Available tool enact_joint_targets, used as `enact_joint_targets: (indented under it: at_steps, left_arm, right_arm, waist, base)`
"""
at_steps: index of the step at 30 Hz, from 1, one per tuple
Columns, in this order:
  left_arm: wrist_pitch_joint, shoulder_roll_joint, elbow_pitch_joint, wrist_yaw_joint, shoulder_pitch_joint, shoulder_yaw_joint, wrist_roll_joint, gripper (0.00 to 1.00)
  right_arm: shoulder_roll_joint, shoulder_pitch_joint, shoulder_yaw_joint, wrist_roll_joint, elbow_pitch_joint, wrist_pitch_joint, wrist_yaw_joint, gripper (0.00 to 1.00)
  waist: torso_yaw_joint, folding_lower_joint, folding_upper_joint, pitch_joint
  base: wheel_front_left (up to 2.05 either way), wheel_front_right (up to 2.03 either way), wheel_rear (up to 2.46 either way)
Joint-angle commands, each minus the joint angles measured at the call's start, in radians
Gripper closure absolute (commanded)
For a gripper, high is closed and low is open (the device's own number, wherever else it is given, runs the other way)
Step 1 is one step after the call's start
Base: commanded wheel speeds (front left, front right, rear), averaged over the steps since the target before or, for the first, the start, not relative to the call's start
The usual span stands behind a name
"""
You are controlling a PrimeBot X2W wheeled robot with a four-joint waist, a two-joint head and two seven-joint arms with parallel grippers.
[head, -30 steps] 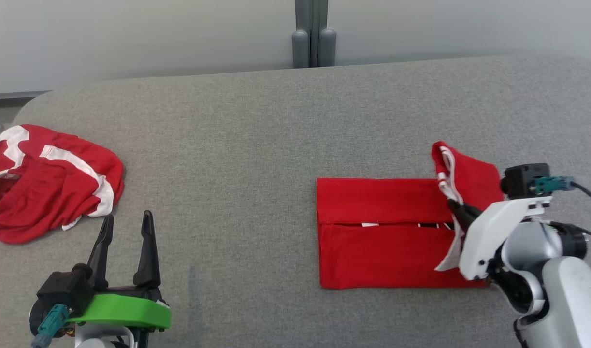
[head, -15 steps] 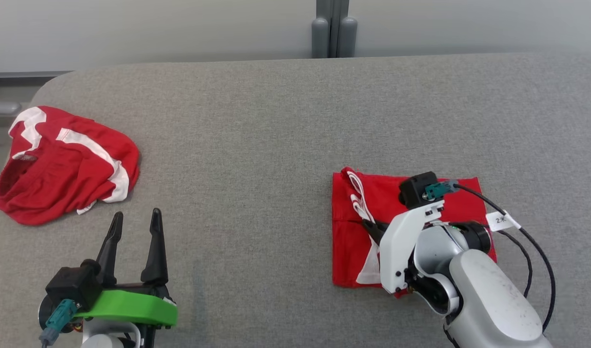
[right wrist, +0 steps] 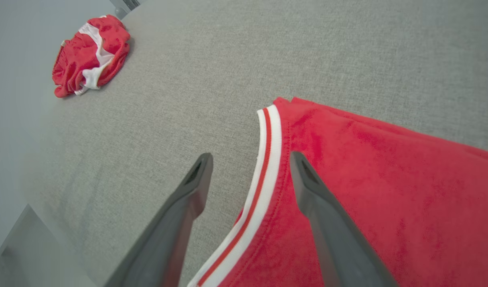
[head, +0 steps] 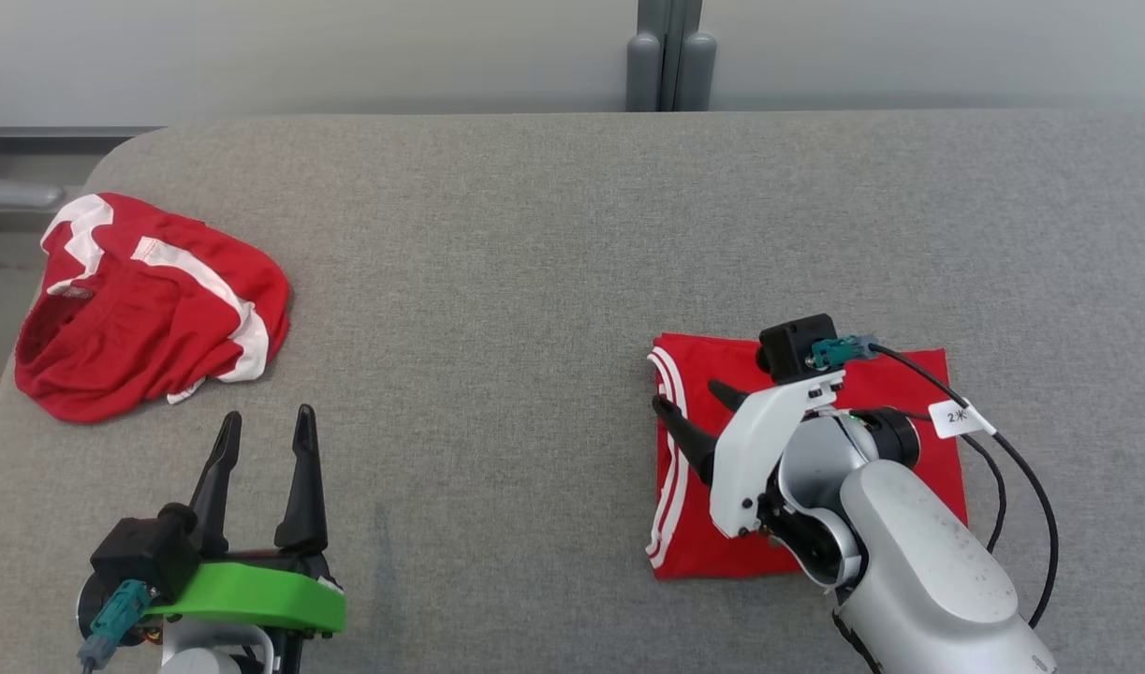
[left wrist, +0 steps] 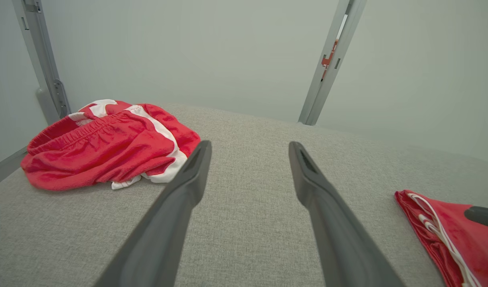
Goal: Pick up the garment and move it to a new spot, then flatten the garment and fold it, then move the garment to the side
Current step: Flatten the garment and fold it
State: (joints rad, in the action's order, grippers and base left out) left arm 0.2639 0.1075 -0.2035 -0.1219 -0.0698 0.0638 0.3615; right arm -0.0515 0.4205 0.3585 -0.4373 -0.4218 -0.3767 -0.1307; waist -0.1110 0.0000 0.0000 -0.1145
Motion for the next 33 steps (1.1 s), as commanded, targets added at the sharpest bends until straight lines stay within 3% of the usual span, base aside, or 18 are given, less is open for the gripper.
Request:
enact_joint_targets:
  at_steps: [1,4,11,17,22,33]
  left_arm:
    - [0.0,-0.003,-0.004,-0.001,0.001,-0.005,0.001,0.0]
    - [0.0,-0.002,-0.006,-0.001,0.013,-0.01,0.0,0.0]
    - [0.0,-0.004,0.016,0.005,0.036,-0.023,-0.014,0.0]
    - [0.0,-0.01,0.036,0.009,0.056,-0.039,-0.025,0.0]
    - [0.0,-0.011,0.05,0.007,0.09,-0.05,-0.035,0.0]
    - [0.0,0.006,0.05,0.003,0.151,-0.057,-0.047,0.0]
  right_arm:
    - [0.0,0.008,0.006,-0.021,0.032,0.024,0.0,0.0]
    - [-0.007,-0.023,-0.019,-0.025,0.111,0.09,0.0,0.0]
    - [-0.084,-0.174,-0.178,0.14,0.31,0.325,0.0,0.0]
    - [-0.122,-0.322,-0.317,0.275,0.374,0.474,0.001,0.0]
    - [-0.105,-0.387,-0.375,0.278,0.358,0.509,0.0,0.0]
    - [-0.11,-0.37,-0.346,0.222,0.306,0.529,0.001,0.0]
  waist:
    - [0.005,0.0,0.0,0.007]
    - [0.015,0.0,0.0,0.023]
    - [0.055,0.0,0.0,0.053]
    - [0.09,0.0,0.0,0.069]
    - [0.115,0.0,0.0,0.092]
    - [0.12,0.0,0.0,0.133]
  base:
    - [0.0,0.0,0.0]
    - [0.0,0.0,0.0]
    - [0.0,0.0,0.0]
    - [0.0,0.0,0.0]
    - [0.0,0.0,0.0]
    - [0.0,0.0,0.0]
